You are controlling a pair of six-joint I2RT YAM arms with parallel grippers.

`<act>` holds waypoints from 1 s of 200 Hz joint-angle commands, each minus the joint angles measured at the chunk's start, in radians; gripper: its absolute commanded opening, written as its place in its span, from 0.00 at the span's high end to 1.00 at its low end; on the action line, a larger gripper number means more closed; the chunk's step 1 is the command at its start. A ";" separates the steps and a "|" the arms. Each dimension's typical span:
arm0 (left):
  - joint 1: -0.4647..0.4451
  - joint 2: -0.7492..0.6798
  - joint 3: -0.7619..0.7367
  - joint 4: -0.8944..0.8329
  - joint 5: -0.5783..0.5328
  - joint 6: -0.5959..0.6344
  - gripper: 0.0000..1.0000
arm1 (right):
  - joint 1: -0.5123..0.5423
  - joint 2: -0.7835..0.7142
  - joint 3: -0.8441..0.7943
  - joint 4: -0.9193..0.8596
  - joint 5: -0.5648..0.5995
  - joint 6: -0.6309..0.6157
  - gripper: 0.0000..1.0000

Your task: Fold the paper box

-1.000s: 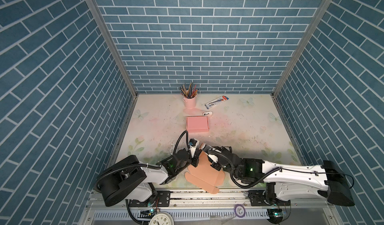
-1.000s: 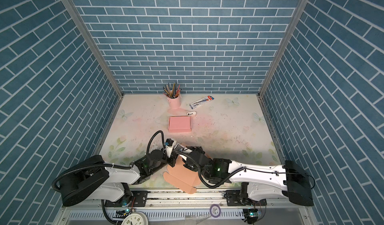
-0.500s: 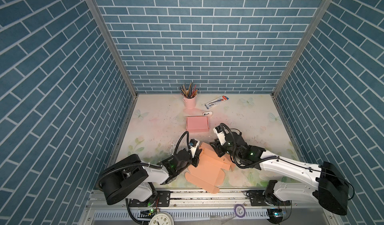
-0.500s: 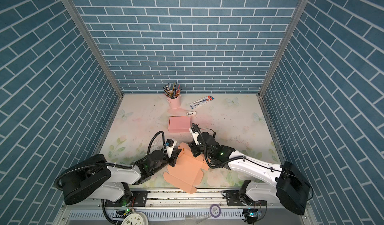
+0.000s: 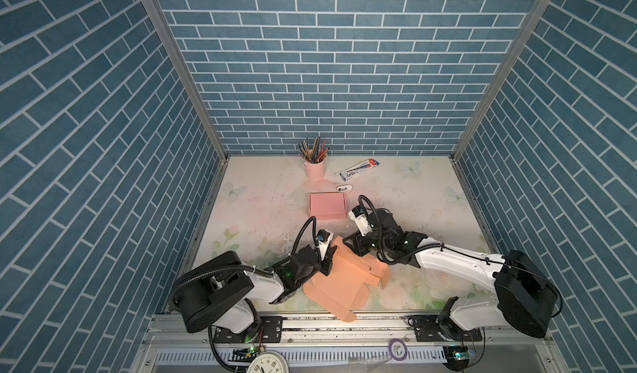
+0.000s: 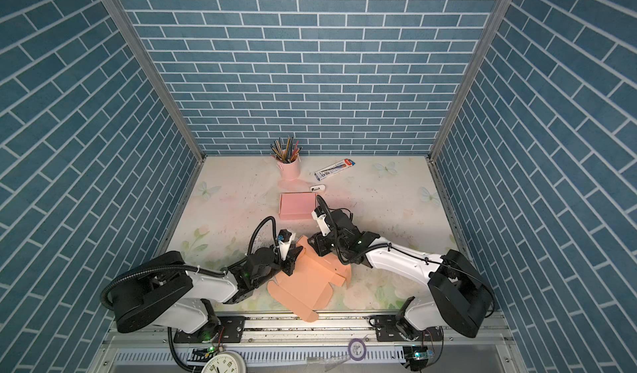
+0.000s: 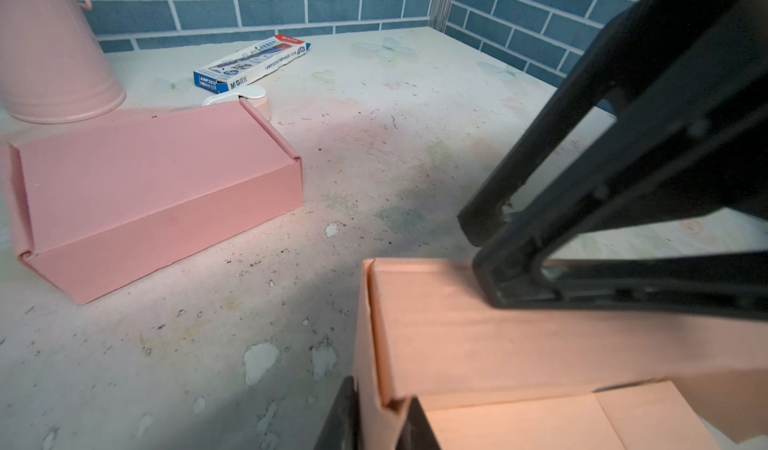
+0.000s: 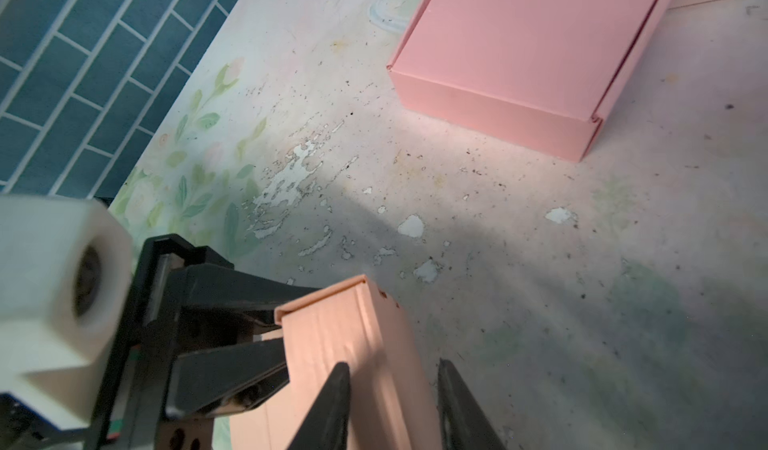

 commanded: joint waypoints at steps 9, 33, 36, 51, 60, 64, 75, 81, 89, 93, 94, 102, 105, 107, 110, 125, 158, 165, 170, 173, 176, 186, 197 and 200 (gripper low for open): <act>-0.005 0.018 0.023 0.029 -0.025 0.010 0.83 | 0.001 0.015 -0.002 -0.017 -0.076 0.030 0.64; -0.005 0.026 0.026 0.036 -0.038 0.007 0.84 | 0.001 0.006 -0.018 0.017 -0.110 0.058 0.65; -0.005 0.028 0.026 0.037 -0.040 0.006 0.85 | 0.001 0.004 -0.022 0.024 -0.121 0.060 0.65; -0.005 0.034 0.027 0.042 -0.053 0.005 0.86 | 0.002 -0.004 -0.045 0.072 -0.160 0.095 0.65; -0.005 0.037 0.026 0.046 -0.058 0.003 0.86 | 0.002 -0.009 -0.060 0.097 -0.177 0.113 0.66; -0.005 0.039 0.026 0.048 -0.063 0.003 0.86 | 0.004 -0.011 -0.066 0.103 -0.178 0.117 0.66; -0.006 0.040 0.024 0.054 -0.070 0.003 0.86 | 0.005 -0.017 -0.076 0.105 -0.167 0.123 0.66; -0.007 0.042 0.022 0.056 -0.074 0.003 0.86 | 0.005 -0.021 -0.082 0.104 -0.158 0.125 0.66; -0.007 0.041 0.019 0.061 -0.080 0.003 0.85 | 0.004 -0.026 -0.087 0.101 -0.143 0.125 0.66; -0.009 0.042 0.018 0.063 -0.083 0.005 0.84 | 0.005 -0.028 -0.090 0.099 -0.137 0.125 0.66; -0.007 0.042 0.018 0.065 -0.084 0.005 0.84 | 0.004 -0.028 -0.090 0.100 -0.136 0.125 0.66; -0.011 0.044 0.014 0.070 -0.092 0.006 0.82 | 0.004 -0.031 -0.093 0.097 -0.128 0.125 0.66; -0.011 0.045 0.014 0.071 -0.095 0.008 0.82 | 0.005 -0.030 -0.093 0.096 -0.127 0.125 0.66; -0.012 0.046 0.014 0.072 -0.096 0.008 0.81 | 0.005 -0.030 -0.093 0.096 -0.126 0.125 0.66; -0.011 0.049 0.014 0.073 -0.099 0.009 0.81 | 0.004 -0.029 -0.094 0.095 -0.125 0.125 0.66; -0.014 0.061 0.014 0.080 -0.111 0.012 0.80 | 0.005 -0.023 -0.091 0.096 -0.125 0.125 0.66; -0.022 0.065 0.008 0.099 -0.137 0.012 0.85 | 0.004 -0.020 -0.093 0.107 -0.136 0.133 0.67; -0.023 0.063 0.007 0.100 -0.141 0.012 0.86 | 0.004 -0.022 -0.096 0.112 -0.139 0.135 0.67; -0.024 0.062 0.005 0.102 -0.142 0.012 0.86 | 0.004 -0.024 -0.098 0.115 -0.140 0.138 0.67; -0.024 0.062 0.004 0.103 -0.142 0.012 0.86 | 0.005 -0.025 -0.099 0.119 -0.140 0.138 0.67; -0.025 0.061 0.004 0.103 -0.144 0.012 0.86 | 0.004 -0.026 -0.101 0.119 -0.141 0.141 0.68; -0.027 0.060 0.000 0.104 -0.148 0.014 0.86 | 0.004 -0.029 -0.103 0.121 -0.141 0.143 0.68; -0.027 0.062 0.002 0.104 -0.153 0.016 0.86 | 0.004 -0.032 -0.107 0.120 -0.135 0.143 0.68; -0.027 0.063 0.002 0.104 -0.153 0.015 0.86 | 0.004 -0.034 -0.108 0.119 -0.132 0.143 0.68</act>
